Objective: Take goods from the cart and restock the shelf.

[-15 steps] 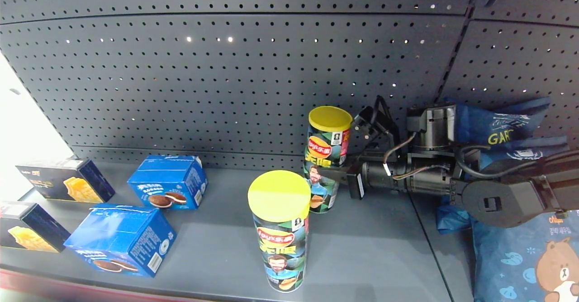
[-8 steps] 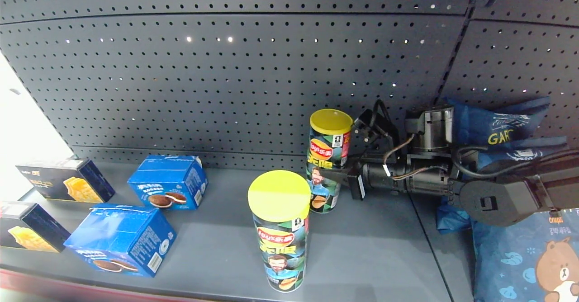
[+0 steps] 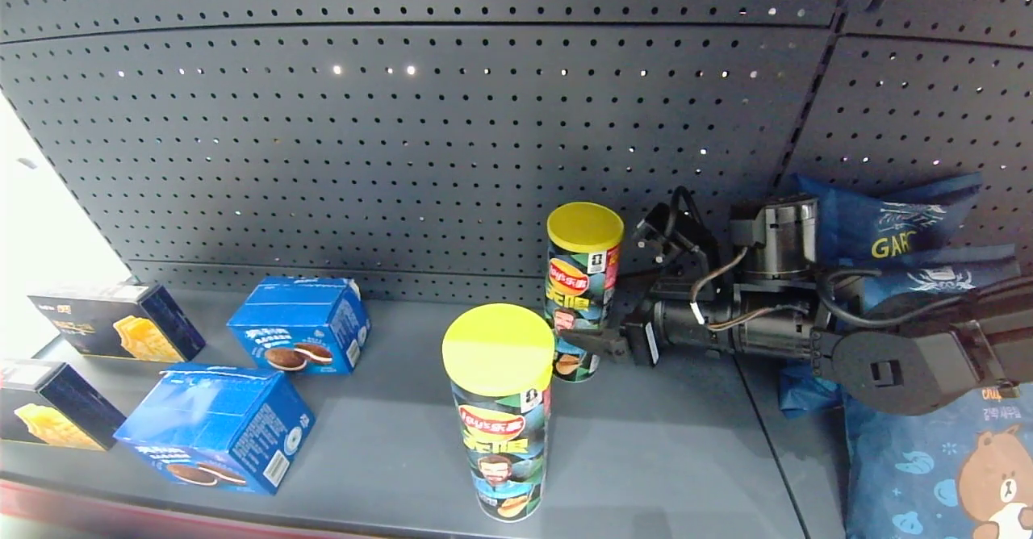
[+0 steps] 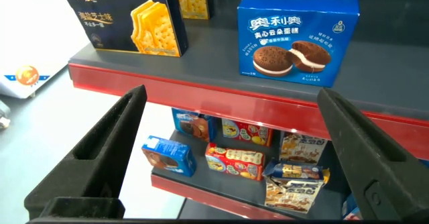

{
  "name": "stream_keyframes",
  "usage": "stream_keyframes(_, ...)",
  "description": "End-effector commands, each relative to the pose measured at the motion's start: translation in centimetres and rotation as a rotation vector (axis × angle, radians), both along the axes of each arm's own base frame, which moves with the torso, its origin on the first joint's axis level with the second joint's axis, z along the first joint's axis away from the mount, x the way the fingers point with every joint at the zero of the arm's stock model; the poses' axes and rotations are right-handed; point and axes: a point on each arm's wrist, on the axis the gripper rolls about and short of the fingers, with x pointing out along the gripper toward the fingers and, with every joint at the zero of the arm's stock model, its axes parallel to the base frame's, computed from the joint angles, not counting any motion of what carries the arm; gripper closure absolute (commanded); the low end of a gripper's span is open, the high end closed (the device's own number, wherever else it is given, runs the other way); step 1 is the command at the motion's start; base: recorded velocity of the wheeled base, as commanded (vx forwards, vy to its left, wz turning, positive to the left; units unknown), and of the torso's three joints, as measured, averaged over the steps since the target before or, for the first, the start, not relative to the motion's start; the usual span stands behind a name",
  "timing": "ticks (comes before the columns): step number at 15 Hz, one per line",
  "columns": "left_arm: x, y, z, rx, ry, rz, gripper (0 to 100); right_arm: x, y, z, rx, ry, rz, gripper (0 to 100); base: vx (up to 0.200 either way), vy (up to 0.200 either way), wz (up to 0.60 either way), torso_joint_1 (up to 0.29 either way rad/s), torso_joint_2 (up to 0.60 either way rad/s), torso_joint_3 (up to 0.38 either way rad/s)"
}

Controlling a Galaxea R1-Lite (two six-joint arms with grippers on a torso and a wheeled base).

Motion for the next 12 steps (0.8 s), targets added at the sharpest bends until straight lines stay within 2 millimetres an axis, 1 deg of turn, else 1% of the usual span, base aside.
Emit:
stream_keyframes(1,0.0,0.0,0.0,0.000,0.000,-0.001,0,-1.3,-0.8,1.1,0.010,-0.018,-0.004,0,0.000,0.000,0.00,0.000,0.00,0.000)
stream_keyframes(3,0.0,0.0,0.0,0.000,0.000,-0.001,0,-2.6,-1.7,0.8,-0.015,-0.017,-0.047,0,0.000,0.000,0.00,0.000,0.00,0.000)
stream_keyframes(5,0.0,0.0,0.0,0.000,0.000,-0.001,0,-2.8,-2.1,0.3,-0.054,-0.029,-0.087,0,0.000,0.000,0.00,0.000,0.00,0.000)
stream_keyframes(7,0.0,0.0,0.0,0.000,0.000,0.001,0,-2.8,-2.1,0.4,-0.054,-0.038,-0.098,0,0.000,0.000,0.00,0.000,0.00,0.000)
stream_keyframes(9,0.0,0.0,0.0,0.000,0.000,0.001,0,-3.1,-2.0,1.1,-0.038,-0.055,-0.091,0,0.000,0.000,0.00,0.000,0.00,0.000)
stream_keyframes(12,0.0,0.0,0.0,0.000,0.000,0.001,0,-3.9,-2.0,3.2,0.006,-0.115,-0.079,0,0.000,0.000,0.00,0.000,0.00,0.000)
